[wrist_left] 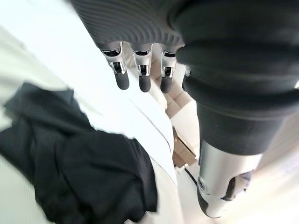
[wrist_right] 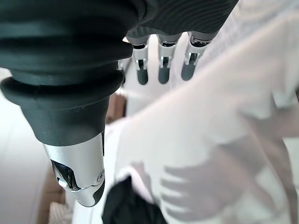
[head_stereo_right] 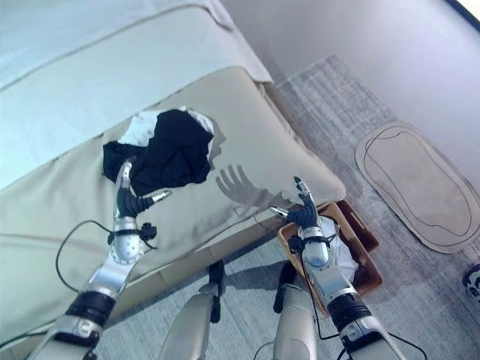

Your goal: Pick up clothes into the bucket

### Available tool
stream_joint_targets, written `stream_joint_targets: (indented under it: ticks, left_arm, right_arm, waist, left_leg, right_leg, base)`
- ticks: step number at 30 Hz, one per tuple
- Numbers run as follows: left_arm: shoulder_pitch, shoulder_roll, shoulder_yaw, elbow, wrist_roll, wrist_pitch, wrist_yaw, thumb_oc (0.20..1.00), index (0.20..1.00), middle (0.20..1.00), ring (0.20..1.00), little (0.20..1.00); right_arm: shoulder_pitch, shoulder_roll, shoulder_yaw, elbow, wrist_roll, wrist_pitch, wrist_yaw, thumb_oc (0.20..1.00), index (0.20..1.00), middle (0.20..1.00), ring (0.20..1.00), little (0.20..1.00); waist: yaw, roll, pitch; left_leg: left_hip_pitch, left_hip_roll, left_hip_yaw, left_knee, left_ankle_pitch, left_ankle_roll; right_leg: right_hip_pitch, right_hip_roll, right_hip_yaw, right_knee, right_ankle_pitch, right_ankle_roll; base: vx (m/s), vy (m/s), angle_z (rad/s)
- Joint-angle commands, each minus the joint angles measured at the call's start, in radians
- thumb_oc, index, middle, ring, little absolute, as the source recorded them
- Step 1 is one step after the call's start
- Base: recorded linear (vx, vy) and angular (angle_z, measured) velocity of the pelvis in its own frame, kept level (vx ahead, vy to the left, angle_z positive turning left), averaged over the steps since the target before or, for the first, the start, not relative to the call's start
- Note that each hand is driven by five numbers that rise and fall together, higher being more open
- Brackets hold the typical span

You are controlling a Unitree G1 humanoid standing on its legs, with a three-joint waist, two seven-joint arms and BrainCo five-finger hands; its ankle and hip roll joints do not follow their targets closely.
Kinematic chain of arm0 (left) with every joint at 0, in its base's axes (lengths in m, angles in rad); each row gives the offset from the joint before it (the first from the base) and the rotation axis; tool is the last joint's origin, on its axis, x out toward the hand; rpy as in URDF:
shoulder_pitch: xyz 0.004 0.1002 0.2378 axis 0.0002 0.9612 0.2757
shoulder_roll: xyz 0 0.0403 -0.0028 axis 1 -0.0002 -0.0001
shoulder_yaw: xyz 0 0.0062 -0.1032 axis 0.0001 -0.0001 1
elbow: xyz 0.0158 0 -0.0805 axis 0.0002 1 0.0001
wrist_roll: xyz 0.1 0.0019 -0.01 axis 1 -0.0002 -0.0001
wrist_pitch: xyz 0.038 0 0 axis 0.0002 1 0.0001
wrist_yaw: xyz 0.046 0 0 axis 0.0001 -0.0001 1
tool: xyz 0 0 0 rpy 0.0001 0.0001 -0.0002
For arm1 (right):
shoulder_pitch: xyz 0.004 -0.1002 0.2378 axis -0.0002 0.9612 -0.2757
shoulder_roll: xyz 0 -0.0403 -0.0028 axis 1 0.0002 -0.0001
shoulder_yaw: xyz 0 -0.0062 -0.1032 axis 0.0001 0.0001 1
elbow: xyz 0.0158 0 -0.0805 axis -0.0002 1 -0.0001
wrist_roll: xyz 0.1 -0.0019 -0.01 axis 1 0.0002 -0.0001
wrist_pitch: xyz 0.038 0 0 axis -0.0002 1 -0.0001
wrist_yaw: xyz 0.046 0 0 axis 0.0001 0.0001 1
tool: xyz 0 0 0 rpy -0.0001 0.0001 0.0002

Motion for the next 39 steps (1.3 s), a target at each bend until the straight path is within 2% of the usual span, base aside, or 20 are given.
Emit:
stream_joint_targets:
  ticks: [1,2,4,8,9,14,21,24,30,33,39]
  left_arm:
    - [-0.124,0.141,0.038,-0.023,0.084,0.024,0.11,1.0,1.0,1.0,1.0,1.0]
    - [-0.127,0.142,0.037,-0.021,0.083,0.023,0.111,1.0,1.0,1.0,1.0,1.0]
    - [-0.212,0.202,0.041,-0.02,0.099,0.048,0.14,1.0,1.0,1.0,1.0,1.0]
    - [-0.3,0.255,0.018,0.009,0.137,0.083,0.175,1.0,1.0,1.0,1.0,1.0]
    - [-0.356,0.285,0.002,0.025,0.16,0.103,0.194,1.0,1.0,1.0,1.0,1.0]
    - [-0.453,0.345,-0.04,0.063,0.203,0.142,0.216,1.0,1.0,1.0,1.0,1.0]
    - [-0.622,0.465,-0.157,0.154,0.275,0.194,0.221,1.0,1.0,1.0,1.0,1.0]
    - [-0.653,0.487,-0.188,0.177,0.281,0.192,0.216,1.0,1.0,1.0,1.0,1.0]
    - [-0.724,0.533,-0.296,0.194,0.271,0.145,0.155,1.0,1.0,1.0,1.0,1.0]
    - [-0.721,0.521,-0.331,0.212,0.266,0.122,0.11,1.0,1.0,1.0,1.0,1.0]
    - [-0.716,0.48,-0.361,0.272,0.286,0.132,0.077,1.0,1.0,1.0,1.0,1.0]
  right_arm:
    - [-0.043,0.026,0.01,-0.123,0.026,-0.075,-0.007,1.0,1.0,1.0,1.0,1.0]
    - [-0.044,0.027,0.01,-0.122,0.026,-0.075,-0.007,1.0,1.0,1.0,1.0,1.0]
    - [-0.054,0.014,0.012,-0.15,0.023,-0.08,-0.015,1.0,1.0,1.0,1.0,1.0]
    - [-0.059,0.008,0.013,-0.16,0.018,-0.086,-0.025,1.0,1.0,1.0,1.0,1.0]
    - [-0.056,0.003,0.012,-0.168,0.018,-0.092,-0.028,1.0,1.0,1.0,1.0,1.0]
    - [-0.05,-0.007,0.017,-0.172,0.022,-0.098,-0.019,1.0,1.0,1.0,1.0,1.0]
    - [-0.023,-0.024,0.007,-0.17,0.047,-0.115,-0.001,1.0,1.0,1.0,1.0,1.0]
    - [-0.019,-0.025,0.008,-0.164,0.054,-0.12,0.005,1.0,1.0,1.0,1.0,1.0]
    - [-0.026,-0.033,0.007,-0.156,0.069,-0.128,0.017,1.0,1.0,1.0,1.0,1.0]
    - [-0.034,-0.039,0.008,-0.156,0.063,-0.132,0.024,1.0,1.0,1.0,1.0,1.0]
    - [-0.041,-0.052,0.002,-0.175,0.049,-0.133,0.022,1.0,1.0,1.0,1.0,1.0]
  waist:
    - [0.01,-0.104,0.074]
    - [0.012,-0.104,0.075]
    - [0.009,-0.119,0.12]
    - [-0.006,-0.13,0.123]
    - [-0.019,-0.141,0.123]
    - [-0.038,-0.161,0.123]
    - [-0.075,-0.193,0.123]
    - [-0.083,-0.2,0.123]
    - [-0.095,-0.214,0.123]
    - [-0.104,-0.218,0.123]
    - [-0.122,-0.223,0.123]
  left_leg:
    - [-0.057,0.017,0.024,0.095,-0.045,-0.002]
    - [-0.059,0.02,0.025,0.104,-0.054,-0.003]
    - [-0.141,0.017,0.01,0.157,-0.064,-0.001]
    - [-0.226,0.016,-0.001,0.192,-0.071,-0.001]
    - [-0.273,0.016,-0.004,0.207,-0.073,0.0]
    - [-0.332,0.024,-0.013,0.22,-0.076,0.002]
    - [-0.391,0.029,-0.025,0.232,-0.079,0.005]
    - [-0.398,0.03,-0.028,0.236,-0.082,0.005]
    - [-0.411,0.033,-0.03,0.243,-0.084,0.004]
    - [-0.421,0.03,-0.028,0.246,-0.086,0.004]
    - [-0.443,0.032,-0.022,0.253,-0.089,0.006]
  right_leg:
    - [0.045,-0.087,0.054,-0.183,0.186,0.118]
    - [0.043,-0.085,0.056,-0.177,0.18,0.118]
    - [-0.015,-0.088,0.053,-0.148,0.179,0.117]
    - [-0.078,-0.091,0.045,-0.129,0.178,0.118]
    - [-0.118,-0.089,0.042,-0.122,0.182,0.119]
    - [-0.167,-0.083,0.032,-0.128,0.195,0.126]
    - [-0.197,-0.071,0.01,-0.158,0.218,0.139]
    - [-0.194,-0.067,0.007,-0.167,0.222,0.14]
    - [-0.189,-0.056,0.003,-0.195,0.233,0.142]
    - [-0.194,-0.053,0.006,-0.204,0.237,0.142]
    - [-0.217,-0.049,0.015,-0.21,0.244,0.141]
  base:
    - [-0.05,0.023,0.13]
    - [-0.1,0.03,0.12]
    - [-0.12,0.019,0.09]
    - [-0.06,0.02,0.13]
    - [-0.02,0.005,0.09]
    - [-0.01,0.006,0.06]
    - [0.01,-0.002,-0.01]
    - [0.02,-0.001,-0.04]
    - [0.02,0.002,-0.04]
    - [0.0,0.012,0.0]
    - [-0.01,0.024,-0.01]
